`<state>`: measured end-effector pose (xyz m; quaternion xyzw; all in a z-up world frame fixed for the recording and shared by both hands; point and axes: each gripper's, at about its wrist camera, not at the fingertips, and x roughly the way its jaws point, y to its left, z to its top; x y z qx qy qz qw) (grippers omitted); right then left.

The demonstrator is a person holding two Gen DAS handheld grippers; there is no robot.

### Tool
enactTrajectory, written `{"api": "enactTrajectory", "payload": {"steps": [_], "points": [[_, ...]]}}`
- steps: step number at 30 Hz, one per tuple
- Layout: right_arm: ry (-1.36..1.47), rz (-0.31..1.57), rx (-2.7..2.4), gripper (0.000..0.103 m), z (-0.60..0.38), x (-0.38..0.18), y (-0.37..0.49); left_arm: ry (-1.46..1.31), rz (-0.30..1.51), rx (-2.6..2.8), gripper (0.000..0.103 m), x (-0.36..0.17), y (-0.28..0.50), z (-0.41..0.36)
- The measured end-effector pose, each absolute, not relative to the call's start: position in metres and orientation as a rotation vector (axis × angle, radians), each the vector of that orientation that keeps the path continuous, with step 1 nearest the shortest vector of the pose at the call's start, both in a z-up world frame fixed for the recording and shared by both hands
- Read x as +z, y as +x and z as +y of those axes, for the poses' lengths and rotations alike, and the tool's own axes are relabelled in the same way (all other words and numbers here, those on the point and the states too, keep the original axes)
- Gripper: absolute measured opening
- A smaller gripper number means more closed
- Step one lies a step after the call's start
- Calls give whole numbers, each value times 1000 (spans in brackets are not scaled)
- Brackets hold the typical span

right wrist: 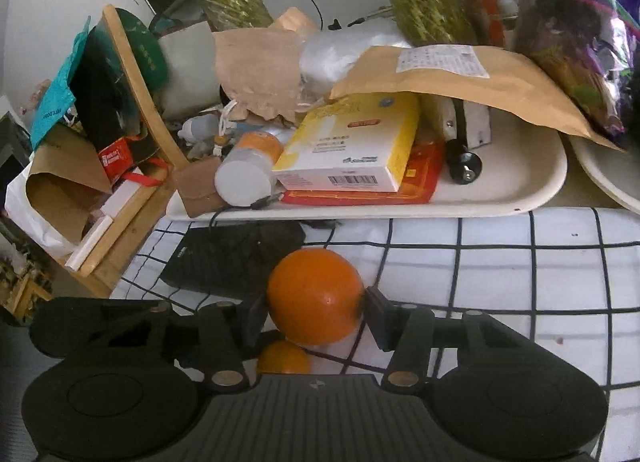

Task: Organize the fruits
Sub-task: 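Grasp the large orange with the right tool while the left tool grasps the small orange tomato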

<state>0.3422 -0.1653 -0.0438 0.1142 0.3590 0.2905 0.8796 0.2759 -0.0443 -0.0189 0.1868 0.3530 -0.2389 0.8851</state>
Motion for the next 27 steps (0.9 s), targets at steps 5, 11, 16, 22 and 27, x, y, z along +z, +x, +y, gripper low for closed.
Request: {"api": "enactTrajectory", "payload": {"steps": [5, 11, 16, 22, 27], "points": [[183, 705, 599, 53, -166, -26, 330, 366, 744, -507, 27, -12, 273, -38], [132, 649, 562, 53, -183, 4, 286, 306, 759, -537, 27, 9, 246, -25], [88, 651, 559, 53, -195, 11, 229, 283, 750, -544, 27, 28, 206, -17], [31, 663, 582, 53, -196, 14, 157, 275, 733, -553, 27, 46, 161, -12], [-19, 632, 608, 53, -189, 17, 97, 239, 731, -531, 27, 52, 136, -4]]}}
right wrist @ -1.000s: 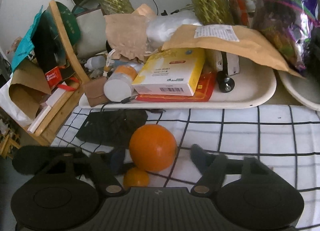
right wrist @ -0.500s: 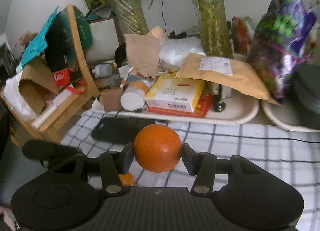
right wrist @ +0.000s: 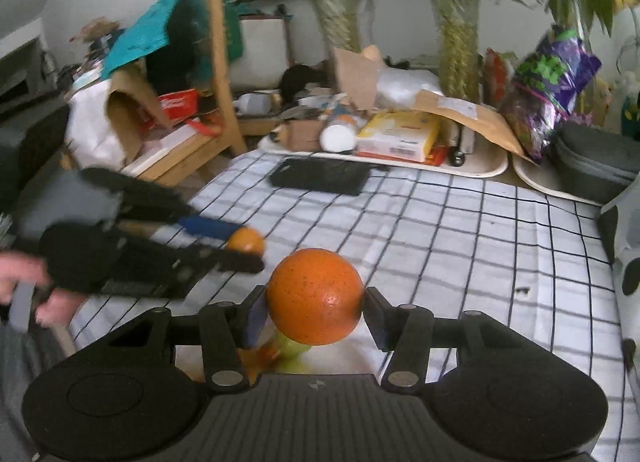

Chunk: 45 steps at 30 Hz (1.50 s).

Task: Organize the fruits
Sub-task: 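Grasp the large orange with the right tool while the left tool grasps the small orange tomato, then carry the orange and tomato onto the white plate and open both tools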

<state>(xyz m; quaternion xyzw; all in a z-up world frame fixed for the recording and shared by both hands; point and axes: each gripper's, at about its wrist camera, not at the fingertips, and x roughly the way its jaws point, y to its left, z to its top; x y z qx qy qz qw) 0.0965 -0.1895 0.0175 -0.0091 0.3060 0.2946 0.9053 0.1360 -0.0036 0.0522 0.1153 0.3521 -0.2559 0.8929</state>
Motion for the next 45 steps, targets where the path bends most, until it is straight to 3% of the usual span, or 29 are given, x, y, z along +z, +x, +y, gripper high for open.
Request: {"api": "enactTrajectory", "payload": {"steps": [11, 22, 24, 26, 28, 29, 32, 35, 45], "points": [[-317, 597, 721, 53, -143, -1, -12, 102, 822, -527, 27, 47, 107, 8], [-561, 563, 746, 54, -116, -21, -37, 46, 918, -472, 28, 35, 92, 14], [-569, 561, 752, 58, -116, -21, -38, 25, 936, -454, 28, 34, 93, 17], [-547, 557, 749, 81, -118, -19, -37, 10, 934, -449, 28, 35, 92, 19], [-529, 531, 719, 94, -123, -15, -38, -1, 926, -451, 29, 37, 90, 20], [-511, 523, 713, 94, -125, -12, -39, -3, 925, -450, 31, 38, 89, 19], [-429, 518, 679, 97, -135, -5, -38, -5, 894, -424, 64, 43, 80, 18], [-328, 517, 621, 103, -146, 4, -38, -11, 851, -398, 65, 52, 67, 17], [-206, 559, 402, 103, -166, 13, -47, 11, 794, -286, 66, 66, 14, 11]]}}
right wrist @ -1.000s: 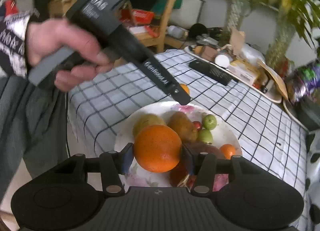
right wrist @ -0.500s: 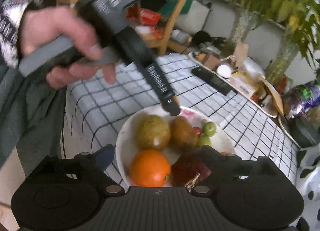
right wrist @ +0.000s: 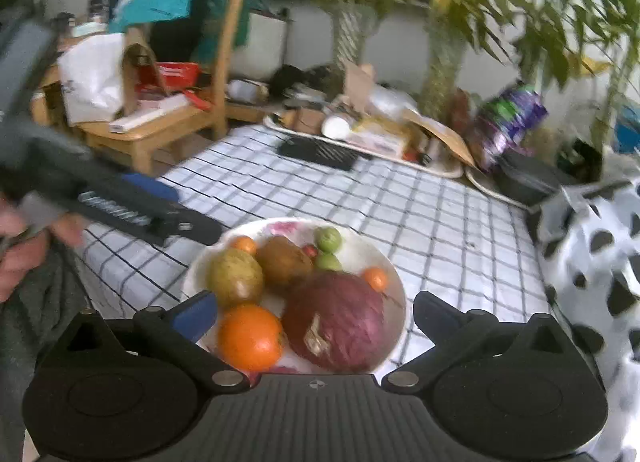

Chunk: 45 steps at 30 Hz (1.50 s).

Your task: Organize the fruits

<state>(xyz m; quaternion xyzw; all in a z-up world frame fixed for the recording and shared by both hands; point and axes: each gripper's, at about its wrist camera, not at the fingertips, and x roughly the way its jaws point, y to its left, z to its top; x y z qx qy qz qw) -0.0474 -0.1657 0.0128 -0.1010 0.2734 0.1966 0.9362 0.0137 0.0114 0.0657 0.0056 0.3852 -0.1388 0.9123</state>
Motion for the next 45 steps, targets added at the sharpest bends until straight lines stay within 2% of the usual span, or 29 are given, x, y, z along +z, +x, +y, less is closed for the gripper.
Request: {"api": "enactTrajectory", "payload": {"steps": [7, 14, 16, 18, 22, 23, 45], "points": [[-111, 754, 276, 103, -175, -1, -45, 5, 815, -214, 66, 63, -8, 7], [-91, 808, 224, 103, -178, -10, -51, 57, 834, -173, 67, 59, -14, -1], [-101, 822, 215, 103, -176, -13, -49, 63, 850, -170, 77, 56, -11, -2], [-105, 831, 210, 103, -175, -14, -48, 65, 872, -155, 95, 52, -8, -3], [-102, 843, 202, 103, -176, -15, -45, 97, 896, -124, 98, 47, -5, -4], [-102, 845, 201, 103, -176, -16, -45, 101, 898, -122, 103, 46, -5, -4], [-137, 851, 194, 103, -172, -18, -43, 91, 903, -107, 103, 47, -5, -3]]}}
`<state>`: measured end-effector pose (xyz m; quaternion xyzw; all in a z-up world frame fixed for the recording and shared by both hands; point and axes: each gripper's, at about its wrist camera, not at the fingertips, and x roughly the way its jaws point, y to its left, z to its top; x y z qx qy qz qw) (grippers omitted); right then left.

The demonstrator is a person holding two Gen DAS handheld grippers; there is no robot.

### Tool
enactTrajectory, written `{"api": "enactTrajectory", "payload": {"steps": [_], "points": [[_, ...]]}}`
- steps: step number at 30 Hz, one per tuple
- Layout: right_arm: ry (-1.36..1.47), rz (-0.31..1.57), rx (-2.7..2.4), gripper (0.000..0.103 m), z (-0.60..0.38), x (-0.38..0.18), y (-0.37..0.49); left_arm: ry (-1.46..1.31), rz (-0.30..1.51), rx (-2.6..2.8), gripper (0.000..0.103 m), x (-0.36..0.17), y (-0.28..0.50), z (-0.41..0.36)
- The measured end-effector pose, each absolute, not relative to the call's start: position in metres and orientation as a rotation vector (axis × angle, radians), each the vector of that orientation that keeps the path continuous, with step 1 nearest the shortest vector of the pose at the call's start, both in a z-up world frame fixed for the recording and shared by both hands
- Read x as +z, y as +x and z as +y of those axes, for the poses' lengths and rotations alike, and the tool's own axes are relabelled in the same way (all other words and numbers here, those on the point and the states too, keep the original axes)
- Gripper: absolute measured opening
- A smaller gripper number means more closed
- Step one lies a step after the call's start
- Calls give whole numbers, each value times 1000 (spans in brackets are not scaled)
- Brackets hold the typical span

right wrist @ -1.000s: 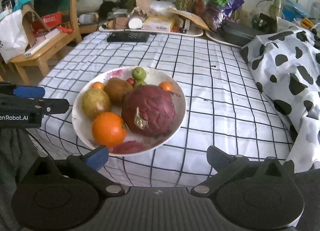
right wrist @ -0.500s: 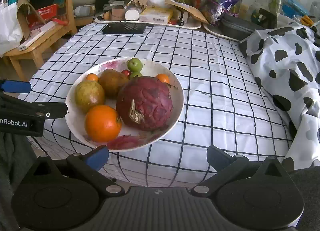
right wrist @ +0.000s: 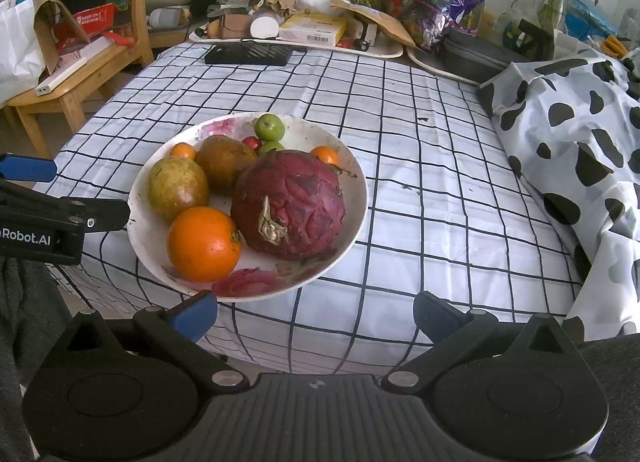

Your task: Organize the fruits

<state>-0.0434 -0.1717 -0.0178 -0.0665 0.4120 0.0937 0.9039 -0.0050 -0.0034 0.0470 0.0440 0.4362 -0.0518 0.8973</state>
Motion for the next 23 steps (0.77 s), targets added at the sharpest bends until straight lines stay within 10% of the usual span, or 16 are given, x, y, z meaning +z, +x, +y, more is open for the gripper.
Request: {"api": "enactTrajectory", "payload": {"steps": [23], "points": [[-152, 852, 199, 103, -170, -19, -43, 89, 908, -103, 103, 46, -6, -3]]}}
